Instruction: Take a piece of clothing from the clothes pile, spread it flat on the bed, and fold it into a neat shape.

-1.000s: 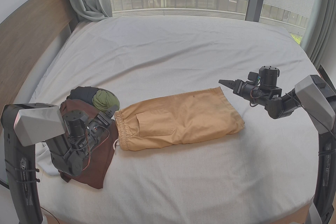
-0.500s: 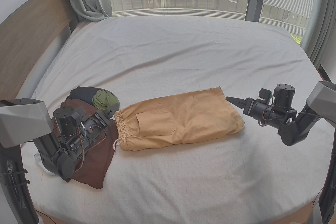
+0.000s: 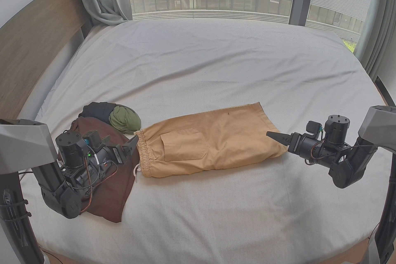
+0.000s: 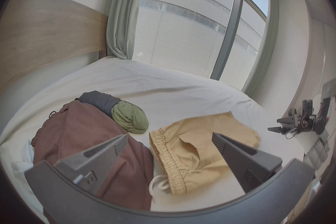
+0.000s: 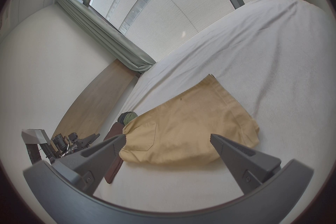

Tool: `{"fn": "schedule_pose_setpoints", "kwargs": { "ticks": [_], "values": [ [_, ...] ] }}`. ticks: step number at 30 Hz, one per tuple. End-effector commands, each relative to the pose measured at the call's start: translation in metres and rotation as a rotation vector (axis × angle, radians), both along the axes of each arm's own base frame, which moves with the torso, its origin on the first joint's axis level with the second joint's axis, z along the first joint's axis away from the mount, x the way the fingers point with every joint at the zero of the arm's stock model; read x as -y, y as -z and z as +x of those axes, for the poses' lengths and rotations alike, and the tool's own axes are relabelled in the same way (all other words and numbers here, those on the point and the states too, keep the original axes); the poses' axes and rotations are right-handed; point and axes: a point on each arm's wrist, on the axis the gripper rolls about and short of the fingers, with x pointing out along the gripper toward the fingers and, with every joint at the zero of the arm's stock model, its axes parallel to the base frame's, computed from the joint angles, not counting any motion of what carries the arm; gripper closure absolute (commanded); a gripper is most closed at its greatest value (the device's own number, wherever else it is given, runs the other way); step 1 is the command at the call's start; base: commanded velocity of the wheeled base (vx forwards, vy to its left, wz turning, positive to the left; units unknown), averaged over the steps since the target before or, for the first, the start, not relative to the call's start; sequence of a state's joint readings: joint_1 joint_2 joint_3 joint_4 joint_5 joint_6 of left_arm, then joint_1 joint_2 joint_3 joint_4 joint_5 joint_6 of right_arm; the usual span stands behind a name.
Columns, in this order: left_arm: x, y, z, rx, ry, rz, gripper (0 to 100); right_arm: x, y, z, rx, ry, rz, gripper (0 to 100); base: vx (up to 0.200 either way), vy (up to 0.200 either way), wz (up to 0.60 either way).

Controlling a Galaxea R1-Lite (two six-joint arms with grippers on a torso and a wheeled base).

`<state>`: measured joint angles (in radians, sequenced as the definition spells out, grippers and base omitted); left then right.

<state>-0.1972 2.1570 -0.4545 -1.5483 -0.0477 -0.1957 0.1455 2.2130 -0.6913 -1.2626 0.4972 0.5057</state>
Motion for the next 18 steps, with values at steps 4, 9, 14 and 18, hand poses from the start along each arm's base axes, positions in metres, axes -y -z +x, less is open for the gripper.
{"fn": "schedule_pose_setpoints", "kwargs": {
  "ticks": [4, 9, 14, 18],
  "values": [
    [-0.004, 0.01, -0.006, -0.034, 0.0, 0.062, 0, 0.001, 0.027, 0.002, -0.079, 0.002, -0.011, 0, 0.0, 0.0, 0.0],
    [-0.001, 0.011, -0.008, -0.038, 0.008, 0.065, 0, 0.001, 0.041, 0.002, -0.131, 0.003, -0.018, 0, 0.0, 0.0, 0.0],
    [-0.002, 0.012, -0.009, -0.044, 0.008, 0.066, 0, 0.002, 0.052, 0.005, -0.172, 0.008, -0.024, 0, 0.0, 0.0, 0.0],
    [-0.002, 0.012, -0.009, -0.046, 0.008, 0.066, 0, 0.002, 0.06, 0.008, -0.186, 0.008, -0.026, 0, 0.0, 0.0, 0.0]
  ]
}}
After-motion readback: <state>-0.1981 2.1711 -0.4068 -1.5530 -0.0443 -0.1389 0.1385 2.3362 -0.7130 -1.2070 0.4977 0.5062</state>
